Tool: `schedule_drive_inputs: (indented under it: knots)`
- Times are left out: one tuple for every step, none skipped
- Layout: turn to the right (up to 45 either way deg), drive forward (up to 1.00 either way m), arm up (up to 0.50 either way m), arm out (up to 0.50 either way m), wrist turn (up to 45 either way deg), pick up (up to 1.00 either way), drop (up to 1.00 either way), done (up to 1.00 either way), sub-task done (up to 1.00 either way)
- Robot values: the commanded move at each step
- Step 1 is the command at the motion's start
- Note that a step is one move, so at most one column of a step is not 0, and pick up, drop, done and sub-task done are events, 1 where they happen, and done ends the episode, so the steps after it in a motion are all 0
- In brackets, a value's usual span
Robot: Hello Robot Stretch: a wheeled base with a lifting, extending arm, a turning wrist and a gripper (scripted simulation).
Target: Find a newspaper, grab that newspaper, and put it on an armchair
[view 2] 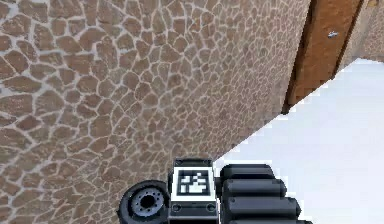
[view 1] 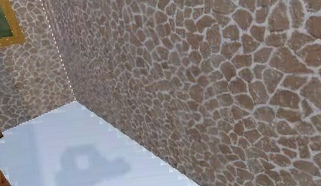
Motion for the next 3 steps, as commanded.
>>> schedule_drive_inputs:
  knots:
    - [0.0, 0.10, 0.00, 0.00, 0.0, 0.00, 0.00, 0.00, 0.00]
    - [-18.0, 0.00, 0.00, 0.00, 0.0, 0.00, 0.00, 0.00, 0.00]
    - [-3.0, 0.00, 0.00, 0.00, 0.0, 0.00, 0.00, 0.00, 0.00]
